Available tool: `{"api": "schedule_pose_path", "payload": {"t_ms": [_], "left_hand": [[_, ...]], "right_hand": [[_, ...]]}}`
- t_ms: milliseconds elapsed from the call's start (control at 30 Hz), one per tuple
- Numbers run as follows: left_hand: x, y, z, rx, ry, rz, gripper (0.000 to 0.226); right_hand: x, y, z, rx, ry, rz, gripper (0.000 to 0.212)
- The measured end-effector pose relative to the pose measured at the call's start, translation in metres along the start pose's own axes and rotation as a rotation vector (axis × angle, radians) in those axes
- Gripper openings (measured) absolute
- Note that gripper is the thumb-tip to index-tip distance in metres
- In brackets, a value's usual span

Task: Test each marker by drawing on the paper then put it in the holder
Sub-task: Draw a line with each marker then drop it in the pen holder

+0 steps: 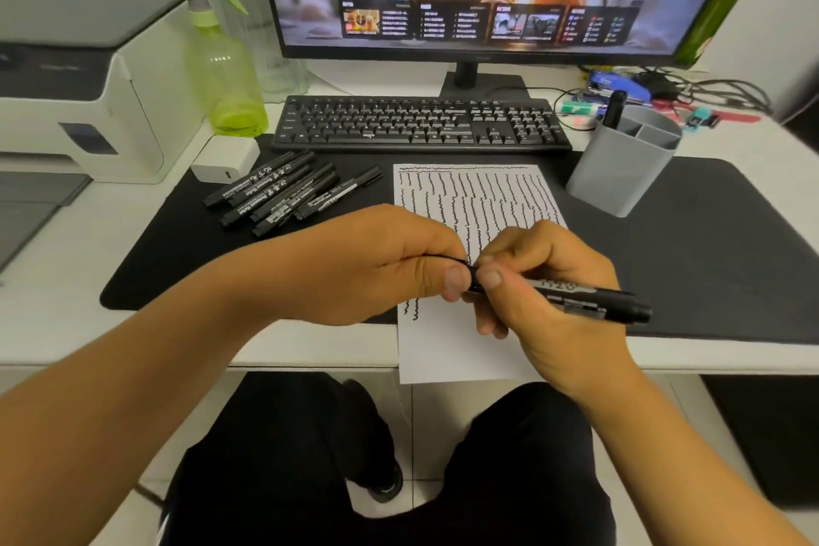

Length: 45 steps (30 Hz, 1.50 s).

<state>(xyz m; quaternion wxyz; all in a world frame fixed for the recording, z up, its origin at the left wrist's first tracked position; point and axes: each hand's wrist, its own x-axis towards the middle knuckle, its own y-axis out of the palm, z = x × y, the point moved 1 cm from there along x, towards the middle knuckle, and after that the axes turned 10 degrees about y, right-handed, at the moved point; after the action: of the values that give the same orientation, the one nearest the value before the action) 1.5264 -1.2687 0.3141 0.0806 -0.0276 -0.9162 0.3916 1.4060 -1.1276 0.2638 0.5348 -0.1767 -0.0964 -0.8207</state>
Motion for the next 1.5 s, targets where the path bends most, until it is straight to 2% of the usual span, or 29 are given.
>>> {"api": "schedule_pose_path", "payload": {"t_ms": [167, 233, 267, 300, 333, 400, 467, 567, 667, 700, 767, 833, 933, 1000, 1133, 1333, 1433, 1500], "left_hand": [[0.007, -0.001, 0.000, -0.114, -0.054, -0.001, 0.023], [0.009, -0.002, 0.001, 0.005, -0.043, -0.087, 0.021], [0.008, -0.006, 0.002, 0.099, -0.044, -0.132, 0.022], [0.007, -0.011, 0.003, 0.198, -0.051, -0.168, 0.027], [0.004, -0.019, 0.004, 0.292, -0.059, -0.197, 0.033], [-0.002, -0.036, 0.005, 0.428, -0.058, -0.233, 0.041], [-0.004, -0.047, 0.002, 0.516, -0.015, -0.243, 0.039], [0.003, -0.047, -0.011, 0.580, 0.092, -0.222, 0.038], [0.014, -0.040, -0.022, 0.576, 0.151, -0.256, 0.046], [0.014, -0.040, -0.022, 0.551, 0.116, -0.286, 0.055], [0.010, -0.044, -0.015, 0.494, 0.010, -0.359, 0.069], [0.001, -0.048, 0.002, 0.488, -0.103, -0.423, 0.066], [-0.011, -0.050, 0.040, 0.627, -0.371, -0.415, 0.055], [-0.019, -0.045, 0.067, 0.731, -0.547, -0.383, 0.054], [-0.037, -0.029, 0.108, 0.804, -0.687, -0.316, 0.060], [-0.046, -0.020, 0.125, 0.858, -0.654, -0.386, 0.051], [-0.046, -0.023, 0.128, 0.852, -0.653, -0.383, 0.047], [-0.045, -0.025, 0.129, 0.843, -0.659, -0.383, 0.046]], "right_hand": [[0.011, -0.002, -0.004, -0.137, -0.005, -0.081, 0.014], [0.018, -0.008, -0.002, -0.151, 0.051, -0.132, 0.014], [0.021, -0.010, 0.000, -0.132, 0.083, -0.104, 0.007], [0.023, -0.013, 0.002, -0.097, 0.121, -0.047, 0.011], [0.024, -0.019, 0.003, -0.061, 0.165, 0.008, 0.025], [0.024, -0.033, 0.010, -0.072, 0.247, 0.017, 0.036], [0.021, -0.043, 0.017, -0.324, 0.212, -0.058, 0.031], [0.020, -0.036, 0.025, -0.733, 0.111, 0.015, 0.042], [0.022, -0.029, 0.030, -0.878, 0.027, 0.097, 0.036], [0.023, -0.034, 0.034, -0.823, 0.038, 0.083, 0.031], [0.030, -0.056, 0.042, -0.680, 0.074, -0.075, 0.019], [0.040, -0.087, 0.050, -0.607, 0.076, -0.321, 0.008], [0.060, -0.127, 0.051, -0.548, 0.099, -0.660, 0.010], [0.076, -0.143, 0.044, -0.576, 0.141, -0.779, 0.017], [0.103, -0.159, 0.025, -0.657, 0.205, -0.804, 0.026], [0.116, -0.169, 0.002, -0.814, 0.339, -0.773, 0.027], [0.115, -0.173, -0.008, -0.878, 0.467, -0.710, 0.018], [0.114, -0.171, -0.012, -0.958, 0.513, -0.690, 0.024]]}}
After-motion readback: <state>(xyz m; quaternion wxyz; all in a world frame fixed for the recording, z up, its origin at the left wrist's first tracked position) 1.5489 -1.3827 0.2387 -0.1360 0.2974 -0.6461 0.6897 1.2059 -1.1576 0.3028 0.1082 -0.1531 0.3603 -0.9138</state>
